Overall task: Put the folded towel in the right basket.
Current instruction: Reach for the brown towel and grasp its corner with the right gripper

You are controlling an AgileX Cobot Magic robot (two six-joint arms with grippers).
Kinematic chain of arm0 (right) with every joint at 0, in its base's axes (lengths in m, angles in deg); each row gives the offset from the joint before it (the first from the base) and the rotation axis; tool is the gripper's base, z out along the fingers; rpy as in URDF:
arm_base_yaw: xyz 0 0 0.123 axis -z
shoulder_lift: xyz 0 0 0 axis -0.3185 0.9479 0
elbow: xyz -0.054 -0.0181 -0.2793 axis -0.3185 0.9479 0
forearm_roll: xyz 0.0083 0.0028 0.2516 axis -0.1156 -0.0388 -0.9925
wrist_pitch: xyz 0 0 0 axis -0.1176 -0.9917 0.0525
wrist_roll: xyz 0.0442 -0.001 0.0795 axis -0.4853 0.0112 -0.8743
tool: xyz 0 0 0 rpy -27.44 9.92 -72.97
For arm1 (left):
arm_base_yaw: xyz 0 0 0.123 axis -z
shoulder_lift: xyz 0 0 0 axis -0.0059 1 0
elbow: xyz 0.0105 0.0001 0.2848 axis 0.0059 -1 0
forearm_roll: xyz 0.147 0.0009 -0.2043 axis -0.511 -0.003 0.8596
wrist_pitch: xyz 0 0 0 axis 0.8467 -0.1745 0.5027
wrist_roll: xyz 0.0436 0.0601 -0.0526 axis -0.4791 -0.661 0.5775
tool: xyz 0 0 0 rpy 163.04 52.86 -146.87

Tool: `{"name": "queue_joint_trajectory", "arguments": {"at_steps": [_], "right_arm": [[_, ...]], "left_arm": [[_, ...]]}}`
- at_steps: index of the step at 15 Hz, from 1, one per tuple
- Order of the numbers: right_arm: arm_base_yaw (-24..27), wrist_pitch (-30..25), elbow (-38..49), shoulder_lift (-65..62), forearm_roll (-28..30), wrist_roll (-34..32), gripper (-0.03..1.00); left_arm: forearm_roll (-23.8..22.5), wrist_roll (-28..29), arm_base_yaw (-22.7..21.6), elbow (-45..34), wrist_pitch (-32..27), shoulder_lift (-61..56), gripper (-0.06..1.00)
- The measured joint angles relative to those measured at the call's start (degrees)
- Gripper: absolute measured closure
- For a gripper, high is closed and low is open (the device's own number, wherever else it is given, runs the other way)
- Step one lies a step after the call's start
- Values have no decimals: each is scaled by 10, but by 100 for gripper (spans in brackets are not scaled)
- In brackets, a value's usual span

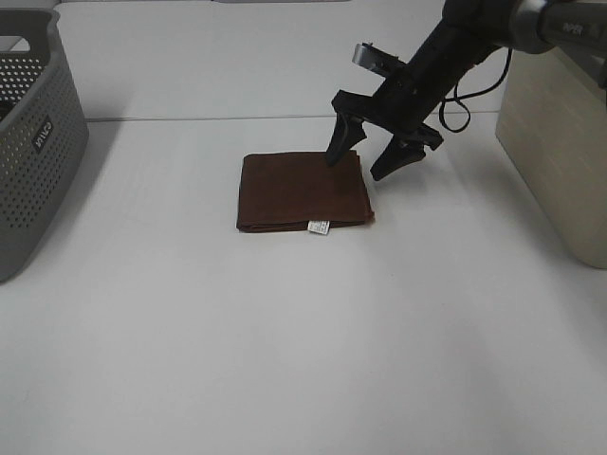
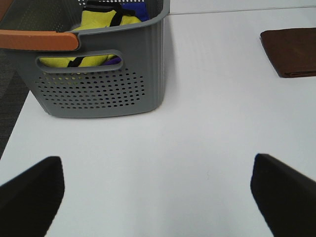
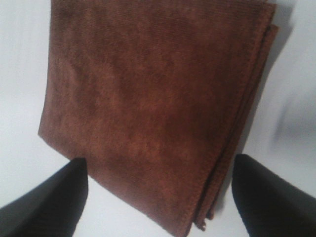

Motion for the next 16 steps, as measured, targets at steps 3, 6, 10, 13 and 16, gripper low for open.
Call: {"name": "queue_joint_trajectory", "arguments": {"at_steps": [3,6,10,13,16], "right_arm": [[11,2,-14,30,-2,-1,21],[11,4,-19,50,-7,2,21],[10,10,-26,65,-55,27,24],[-4,18,-27,77,-78,48,49],[-7,19,-27,84,-74,48,90]], "left_arm": [[0,0,0,0,0,0,-3],[0,0,0,0,0,0,-3],[0,0,0,0,0,0,-3],[0,0,0,0,0,0,-3],[0,0,0,0,0,0,-3]]}}
